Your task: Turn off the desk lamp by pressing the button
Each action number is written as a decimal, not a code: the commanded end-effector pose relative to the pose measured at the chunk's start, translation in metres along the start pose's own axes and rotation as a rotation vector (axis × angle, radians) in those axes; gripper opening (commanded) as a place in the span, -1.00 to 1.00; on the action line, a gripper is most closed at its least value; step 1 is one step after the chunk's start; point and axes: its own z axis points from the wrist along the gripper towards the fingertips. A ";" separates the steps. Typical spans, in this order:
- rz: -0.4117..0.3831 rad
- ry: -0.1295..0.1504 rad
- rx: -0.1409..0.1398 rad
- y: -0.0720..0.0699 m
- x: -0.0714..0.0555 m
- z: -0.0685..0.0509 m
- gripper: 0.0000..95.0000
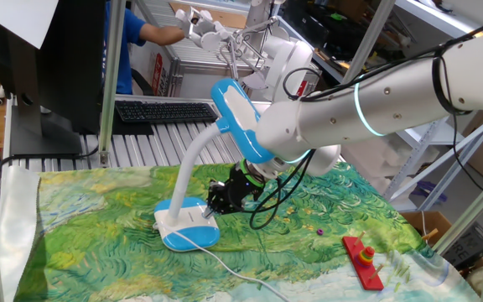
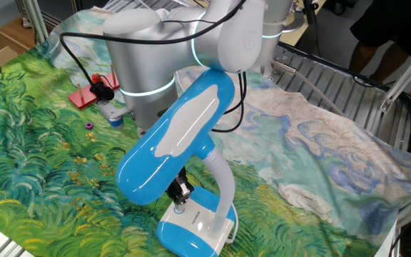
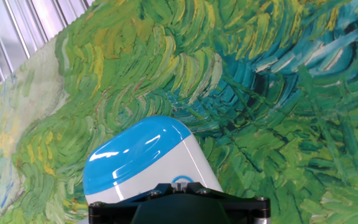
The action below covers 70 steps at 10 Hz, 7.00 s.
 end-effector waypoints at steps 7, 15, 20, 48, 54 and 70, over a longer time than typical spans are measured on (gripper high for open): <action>0.002 -0.005 -0.008 -0.005 -0.001 0.047 -1.00; -0.010 0.019 0.000 -0.006 -0.003 0.030 -1.00; 0.003 0.056 -0.015 -0.006 -0.003 0.030 -1.00; -0.055 0.076 0.018 -0.005 -0.006 0.027 -1.00; -0.051 0.077 0.030 -0.005 -0.008 0.023 -1.00; -0.037 0.059 0.107 0.009 0.009 0.004 -1.00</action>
